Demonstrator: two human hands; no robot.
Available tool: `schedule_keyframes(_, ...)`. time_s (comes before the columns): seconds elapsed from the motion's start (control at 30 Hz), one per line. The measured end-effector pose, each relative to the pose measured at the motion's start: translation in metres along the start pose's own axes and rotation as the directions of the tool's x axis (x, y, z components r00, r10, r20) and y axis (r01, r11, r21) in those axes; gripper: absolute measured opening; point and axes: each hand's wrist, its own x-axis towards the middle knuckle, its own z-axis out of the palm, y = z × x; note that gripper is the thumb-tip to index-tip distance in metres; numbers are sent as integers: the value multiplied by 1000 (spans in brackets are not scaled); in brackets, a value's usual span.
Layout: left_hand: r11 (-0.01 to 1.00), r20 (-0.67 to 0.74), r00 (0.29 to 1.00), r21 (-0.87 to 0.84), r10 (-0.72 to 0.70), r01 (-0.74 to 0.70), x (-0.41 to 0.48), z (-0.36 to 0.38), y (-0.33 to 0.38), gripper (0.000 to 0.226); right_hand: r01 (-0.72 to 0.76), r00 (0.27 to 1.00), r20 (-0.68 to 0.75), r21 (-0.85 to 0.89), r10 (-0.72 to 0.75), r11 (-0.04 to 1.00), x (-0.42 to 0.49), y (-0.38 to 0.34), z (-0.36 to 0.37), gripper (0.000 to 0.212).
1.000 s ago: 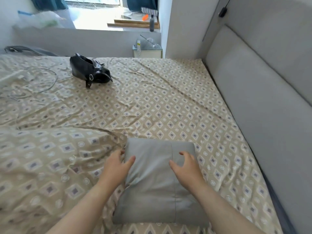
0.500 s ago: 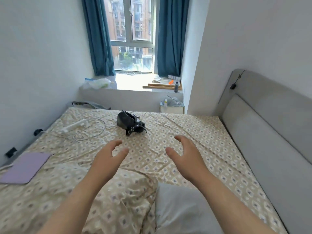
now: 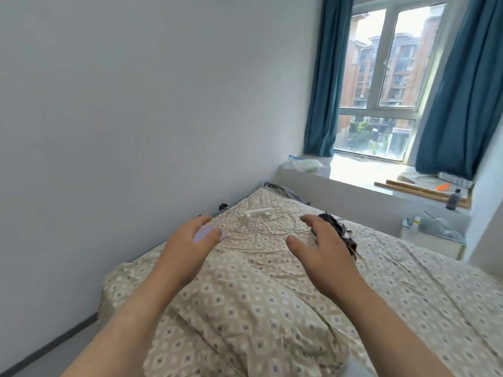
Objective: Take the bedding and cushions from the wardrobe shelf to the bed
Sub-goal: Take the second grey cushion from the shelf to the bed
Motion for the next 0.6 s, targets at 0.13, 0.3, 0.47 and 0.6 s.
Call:
schedule_keyframes(0.13, 995, -196, 980, 80, -34, 51, -34, -58, 5, 46, 130, 985, 104, 84, -138, 988, 7, -39, 23, 57)
schedule_keyframes(0.3, 968, -408, 910, 190, -71, 161, -102, -158, 6, 50, 310, 911, 214, 206, -352, 928, 4, -119, 75, 57)
schedule_keyframes(0.47, 930, -581, 811, 256, -72, 265, -181, -244, 5, 51, 421, 795, 309, 340, -522, 841, -26, -206, 129, 59)
schedule_keyframes(0.6, 909, -708, 702, 237, -80, 343, -251, -313, 0, 53, 467, 692, 341, 460, -636, 756, -64, -279, 173, 60)
